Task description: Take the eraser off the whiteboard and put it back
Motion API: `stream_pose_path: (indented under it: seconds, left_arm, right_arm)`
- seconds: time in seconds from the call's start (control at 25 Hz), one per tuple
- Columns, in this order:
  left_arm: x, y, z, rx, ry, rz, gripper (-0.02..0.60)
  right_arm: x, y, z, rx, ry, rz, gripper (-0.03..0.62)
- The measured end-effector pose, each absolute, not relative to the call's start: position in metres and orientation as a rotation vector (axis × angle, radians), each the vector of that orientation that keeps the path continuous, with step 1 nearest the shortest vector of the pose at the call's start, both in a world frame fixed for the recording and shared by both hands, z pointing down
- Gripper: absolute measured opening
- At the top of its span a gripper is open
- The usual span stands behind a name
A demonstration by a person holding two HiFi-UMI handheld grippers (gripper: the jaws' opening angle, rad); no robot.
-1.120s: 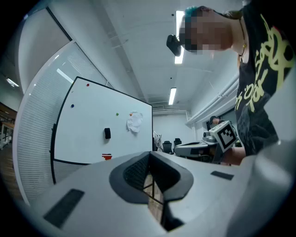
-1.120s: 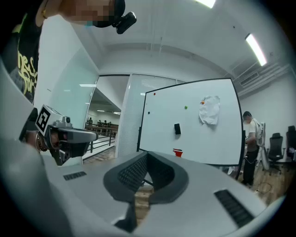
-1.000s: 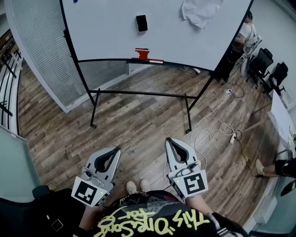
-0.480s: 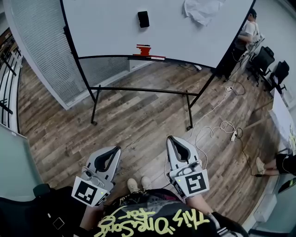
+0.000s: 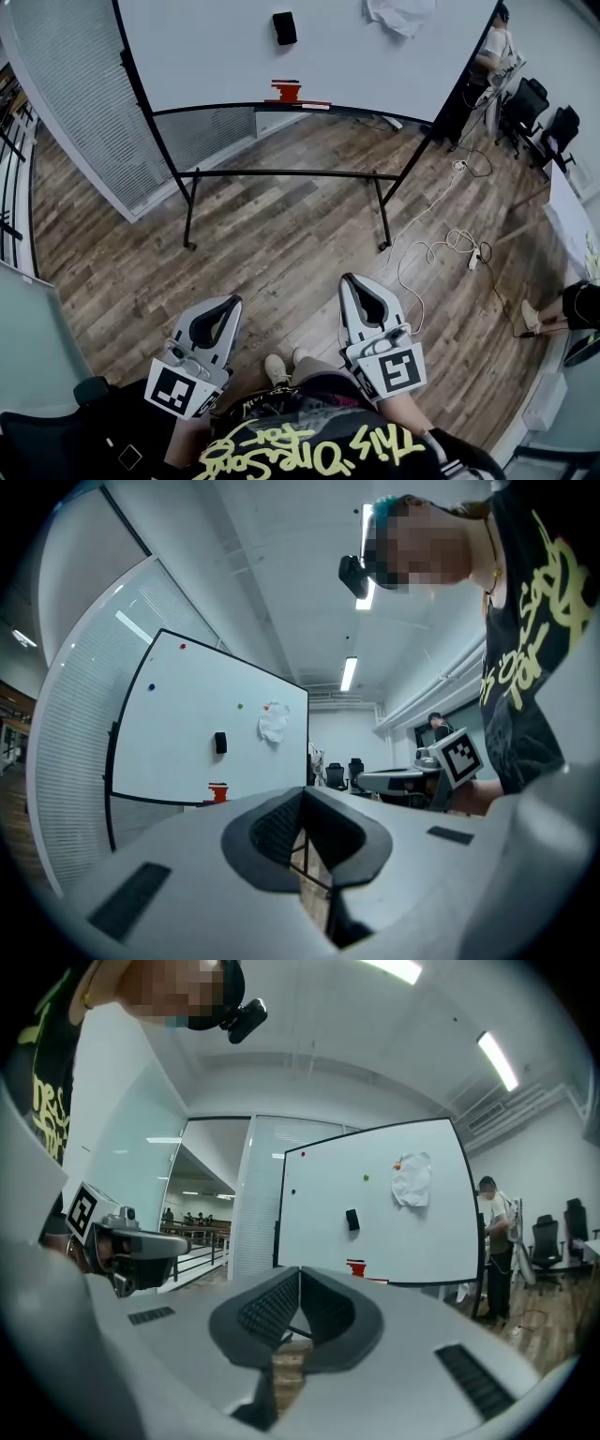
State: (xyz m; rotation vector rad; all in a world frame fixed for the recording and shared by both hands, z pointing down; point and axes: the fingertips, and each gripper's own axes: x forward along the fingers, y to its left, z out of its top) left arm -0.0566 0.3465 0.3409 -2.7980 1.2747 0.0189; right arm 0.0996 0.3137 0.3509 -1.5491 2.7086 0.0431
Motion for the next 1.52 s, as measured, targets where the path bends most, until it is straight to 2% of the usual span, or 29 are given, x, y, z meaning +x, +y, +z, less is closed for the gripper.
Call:
stream_pose_path:
  seconds: [0.72, 1.52]
  left_arm:
    - [-0.065, 0.334, 0.346, -2.826, 1.243, 0.021, 0.008]
    - [-0.075, 0.241, 0.335, -2.770, 1.283, 0.012, 0.008]
  right_arm:
    - [0.095, 0.304, 0.348, -1.589, 2.659, 0.068, 0.011]
    - [0.084, 0.196, 0.332, -1.518, 2.652, 0.108, 0.011]
